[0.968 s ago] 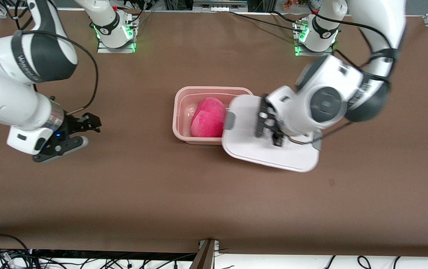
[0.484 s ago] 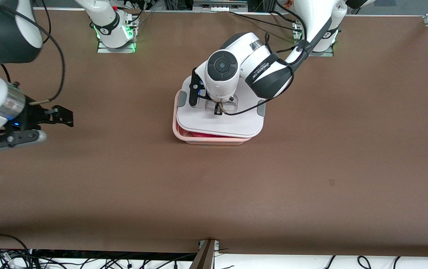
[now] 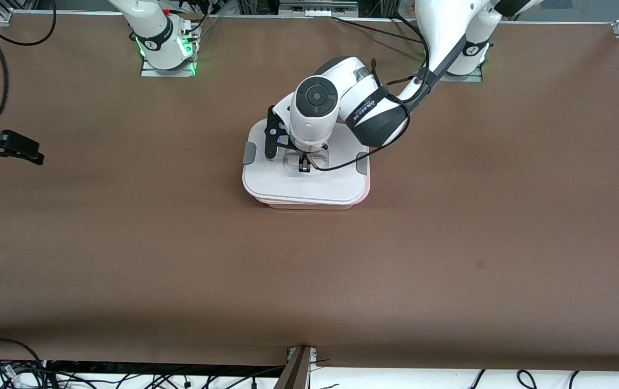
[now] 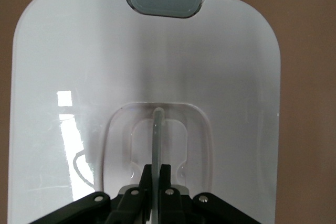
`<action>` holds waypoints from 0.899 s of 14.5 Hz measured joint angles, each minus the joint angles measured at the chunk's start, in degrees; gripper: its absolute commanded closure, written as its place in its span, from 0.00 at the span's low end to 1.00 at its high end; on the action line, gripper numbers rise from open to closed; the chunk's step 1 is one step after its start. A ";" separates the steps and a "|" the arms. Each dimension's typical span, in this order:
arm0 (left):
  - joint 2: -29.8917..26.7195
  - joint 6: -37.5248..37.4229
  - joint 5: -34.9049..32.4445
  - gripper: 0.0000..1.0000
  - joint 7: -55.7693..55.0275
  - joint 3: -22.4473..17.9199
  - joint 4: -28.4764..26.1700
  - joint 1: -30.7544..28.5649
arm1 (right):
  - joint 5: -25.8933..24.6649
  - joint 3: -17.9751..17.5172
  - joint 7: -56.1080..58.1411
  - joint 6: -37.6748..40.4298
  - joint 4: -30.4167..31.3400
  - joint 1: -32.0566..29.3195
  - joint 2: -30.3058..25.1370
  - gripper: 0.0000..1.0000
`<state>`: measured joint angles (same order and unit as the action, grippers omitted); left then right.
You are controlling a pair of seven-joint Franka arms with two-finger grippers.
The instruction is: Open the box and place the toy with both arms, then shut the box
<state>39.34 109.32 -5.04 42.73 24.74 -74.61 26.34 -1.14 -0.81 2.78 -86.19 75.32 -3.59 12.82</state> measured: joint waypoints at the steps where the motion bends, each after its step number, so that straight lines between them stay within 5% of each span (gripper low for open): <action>1: 0.03 0.00 -0.08 1.00 -0.01 -0.18 -0.31 -0.08 | 0.45 1.05 0.61 0.02 0.38 -0.02 -0.47 0.00; 13: 0.04 0.14 -0.39 1.00 -3.16 -0.61 -1.35 -0.13 | 0.52 3.58 3.37 1.79 9.16 0.92 -6.58 0.00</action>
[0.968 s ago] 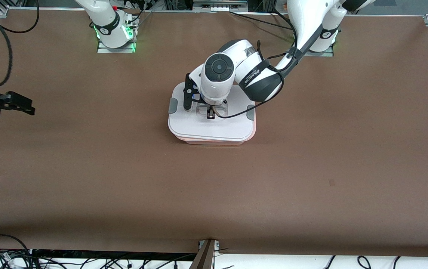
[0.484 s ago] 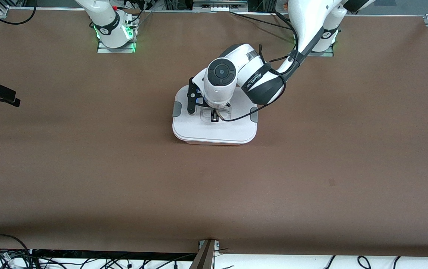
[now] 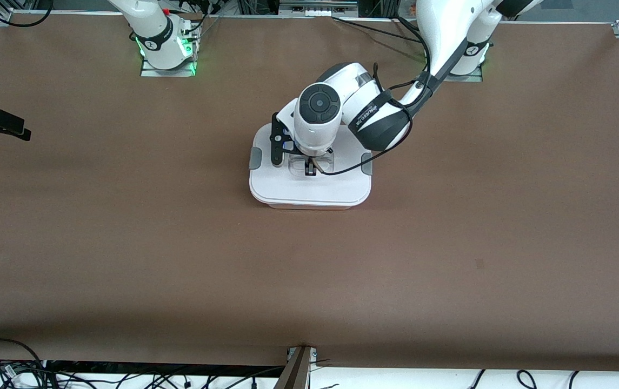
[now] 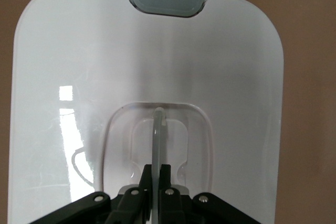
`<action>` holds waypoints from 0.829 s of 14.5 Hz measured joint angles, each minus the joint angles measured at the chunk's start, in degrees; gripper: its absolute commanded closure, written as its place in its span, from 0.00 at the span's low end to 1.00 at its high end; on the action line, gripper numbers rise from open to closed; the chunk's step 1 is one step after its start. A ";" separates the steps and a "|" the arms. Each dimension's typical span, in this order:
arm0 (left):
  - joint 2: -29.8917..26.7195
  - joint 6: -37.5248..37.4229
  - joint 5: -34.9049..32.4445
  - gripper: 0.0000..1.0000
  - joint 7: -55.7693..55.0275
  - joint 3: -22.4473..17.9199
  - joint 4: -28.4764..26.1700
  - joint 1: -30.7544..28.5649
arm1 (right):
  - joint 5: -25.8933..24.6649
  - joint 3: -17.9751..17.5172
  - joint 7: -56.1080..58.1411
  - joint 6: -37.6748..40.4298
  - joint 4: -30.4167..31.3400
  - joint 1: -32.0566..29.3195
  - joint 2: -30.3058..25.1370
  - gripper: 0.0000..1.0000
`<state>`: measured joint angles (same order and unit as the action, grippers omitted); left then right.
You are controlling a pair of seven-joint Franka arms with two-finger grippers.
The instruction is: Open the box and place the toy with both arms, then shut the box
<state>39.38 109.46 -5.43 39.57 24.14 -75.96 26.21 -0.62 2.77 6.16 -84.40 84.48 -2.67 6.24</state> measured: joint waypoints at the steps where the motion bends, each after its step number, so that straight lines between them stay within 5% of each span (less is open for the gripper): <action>1: 0.00 0.08 0.00 1.00 -0.53 0.03 -0.07 0.09 | 0.00 0.00 0.00 0.02 0.31 0.72 -0.40 0.00; 12: 0.04 0.98 -0.05 1.00 -0.93 -0.03 -0.63 0.04 | 0.00 0.13 0.01 0.23 1.10 2.10 -0.42 0.00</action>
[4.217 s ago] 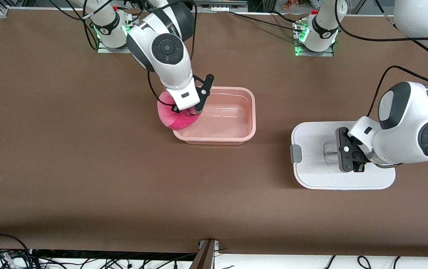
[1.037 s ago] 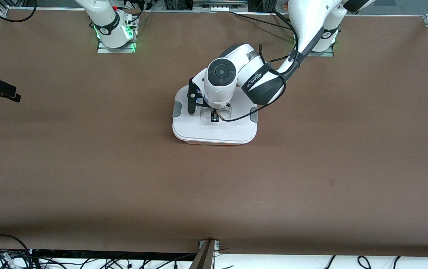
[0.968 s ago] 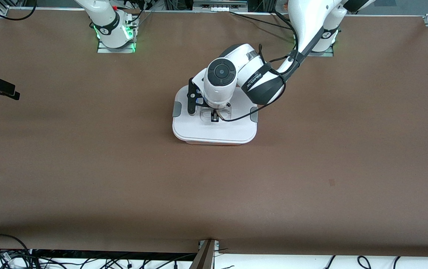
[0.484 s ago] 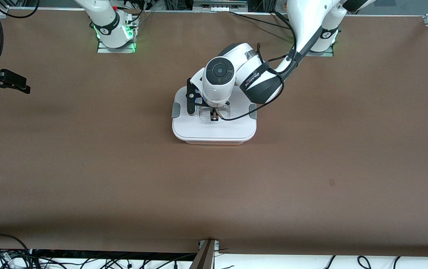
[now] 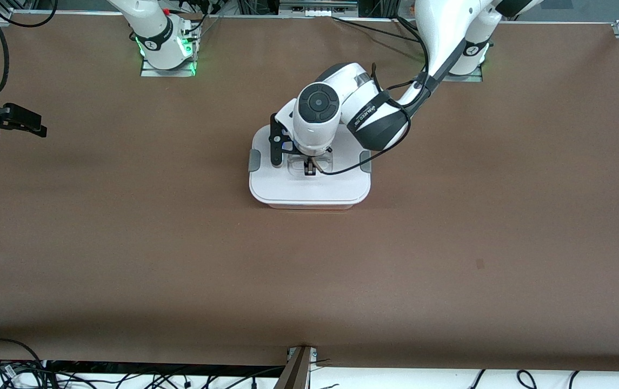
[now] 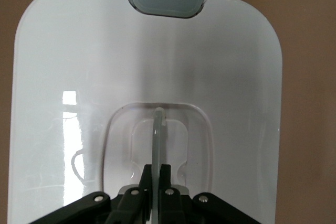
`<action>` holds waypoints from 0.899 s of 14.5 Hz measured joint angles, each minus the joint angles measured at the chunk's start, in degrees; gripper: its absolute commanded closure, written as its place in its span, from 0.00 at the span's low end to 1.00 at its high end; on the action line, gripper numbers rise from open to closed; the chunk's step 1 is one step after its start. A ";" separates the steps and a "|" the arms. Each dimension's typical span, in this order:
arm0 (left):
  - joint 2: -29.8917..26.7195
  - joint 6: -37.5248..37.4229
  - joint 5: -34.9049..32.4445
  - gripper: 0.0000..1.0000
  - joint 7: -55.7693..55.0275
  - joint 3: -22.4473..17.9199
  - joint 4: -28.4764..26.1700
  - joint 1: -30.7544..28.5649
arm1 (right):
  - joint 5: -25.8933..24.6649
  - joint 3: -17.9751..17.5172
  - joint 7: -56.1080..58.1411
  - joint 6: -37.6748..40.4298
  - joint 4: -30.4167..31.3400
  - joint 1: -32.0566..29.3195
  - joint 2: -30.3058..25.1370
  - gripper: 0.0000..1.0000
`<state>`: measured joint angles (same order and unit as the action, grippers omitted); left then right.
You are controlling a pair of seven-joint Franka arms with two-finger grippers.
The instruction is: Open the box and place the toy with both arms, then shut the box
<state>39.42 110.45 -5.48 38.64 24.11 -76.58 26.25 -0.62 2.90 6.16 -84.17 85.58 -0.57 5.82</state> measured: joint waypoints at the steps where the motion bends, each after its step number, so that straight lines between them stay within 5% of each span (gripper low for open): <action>1: 0.03 0.06 0.00 1.00 0.00 0.00 -0.05 0.00 | 0.00 0.00 0.00 0.00 0.00 0.01 0.02 0.00; 4: 0.06 0.10 -0.02 1.00 0.00 0.00 -0.08 0.00 | 0.00 0.00 0.01 -0.03 0.00 0.06 0.20 0.00; 5: 0.06 0.12 -0.07 0.80 0.00 0.00 -0.11 0.00 | 0.00 0.00 0.01 -0.05 0.00 0.07 0.33 0.00; 6: 0.07 0.15 -0.13 0.01 0.00 0.01 -0.12 0.00 | 0.00 0.00 0.01 -0.08 0.00 0.06 0.46 0.00; 13: -2.56 -2.22 -0.38 0.00 -0.68 -0.30 0.69 -0.82 | 0.00 0.21 0.01 -0.12 -0.05 0.03 0.59 0.00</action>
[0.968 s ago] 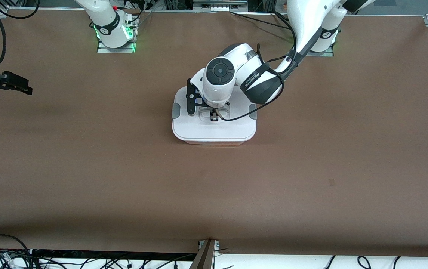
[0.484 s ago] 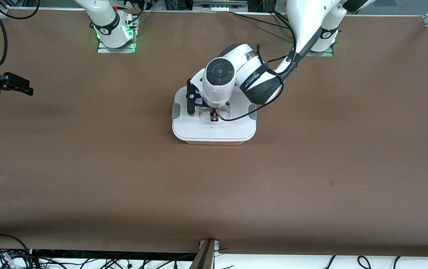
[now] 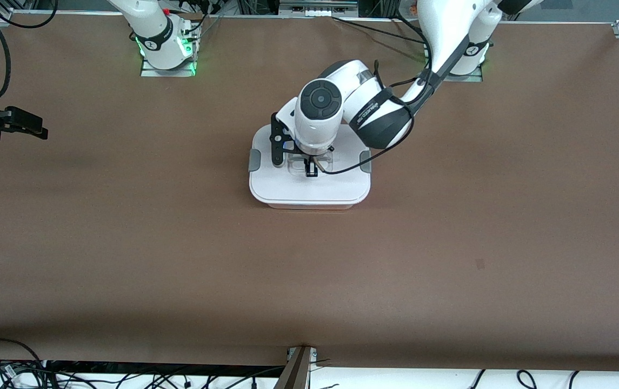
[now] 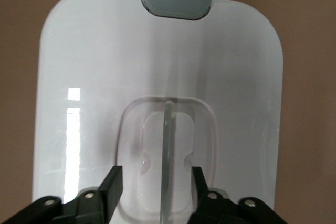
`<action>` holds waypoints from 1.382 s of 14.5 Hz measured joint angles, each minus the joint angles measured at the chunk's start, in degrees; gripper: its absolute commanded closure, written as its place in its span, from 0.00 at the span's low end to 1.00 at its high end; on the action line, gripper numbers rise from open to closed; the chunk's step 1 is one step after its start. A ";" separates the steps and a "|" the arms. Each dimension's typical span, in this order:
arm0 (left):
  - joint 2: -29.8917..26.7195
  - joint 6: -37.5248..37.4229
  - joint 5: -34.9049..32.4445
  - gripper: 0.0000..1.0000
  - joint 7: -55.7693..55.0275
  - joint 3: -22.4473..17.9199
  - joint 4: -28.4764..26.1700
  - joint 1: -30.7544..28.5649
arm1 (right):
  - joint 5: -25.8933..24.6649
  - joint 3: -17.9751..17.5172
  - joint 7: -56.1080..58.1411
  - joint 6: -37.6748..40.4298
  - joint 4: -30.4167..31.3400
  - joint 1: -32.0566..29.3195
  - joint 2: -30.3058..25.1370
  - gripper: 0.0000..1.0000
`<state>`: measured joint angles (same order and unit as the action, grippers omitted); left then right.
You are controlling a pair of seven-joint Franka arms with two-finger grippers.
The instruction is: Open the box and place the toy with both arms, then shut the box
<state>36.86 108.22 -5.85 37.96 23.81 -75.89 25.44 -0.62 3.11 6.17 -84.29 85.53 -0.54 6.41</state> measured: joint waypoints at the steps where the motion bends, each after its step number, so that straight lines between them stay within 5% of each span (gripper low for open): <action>1: -1.39 -2.05 -0.02 0.00 -0.28 -0.40 0.71 -0.52 | 0.00 0.00 0.00 -0.01 0.00 0.00 0.00 0.00; 5: -6.66 -9.82 -1.23 0.00 -0.51 -1.64 3.00 -5.69 | 0.00 0.03 0.00 -0.04 -0.01 -0.02 0.00 0.00; 10: -9.62 -10.91 -2.59 0.00 -1.32 -2.94 4.09 -15.41 | 0.00 0.08 0.00 -0.05 -0.02 -0.03 0.00 0.00; 14: -14.46 -15.07 -2.59 0.00 -17.02 -4.56 5.61 -20.74 | 0.00 0.08 0.00 -0.08 -0.03 -0.03 0.00 0.00; 20: -28.64 -14.34 0.32 0.00 -33.06 -17.14 -7.99 -20.29 | 0.00 0.08 0.00 -0.18 -0.04 -0.01 0.00 0.00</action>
<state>8.22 93.89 -5.53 4.90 6.67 -83.89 5.14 -0.62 3.19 6.18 -84.47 85.49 -0.55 6.41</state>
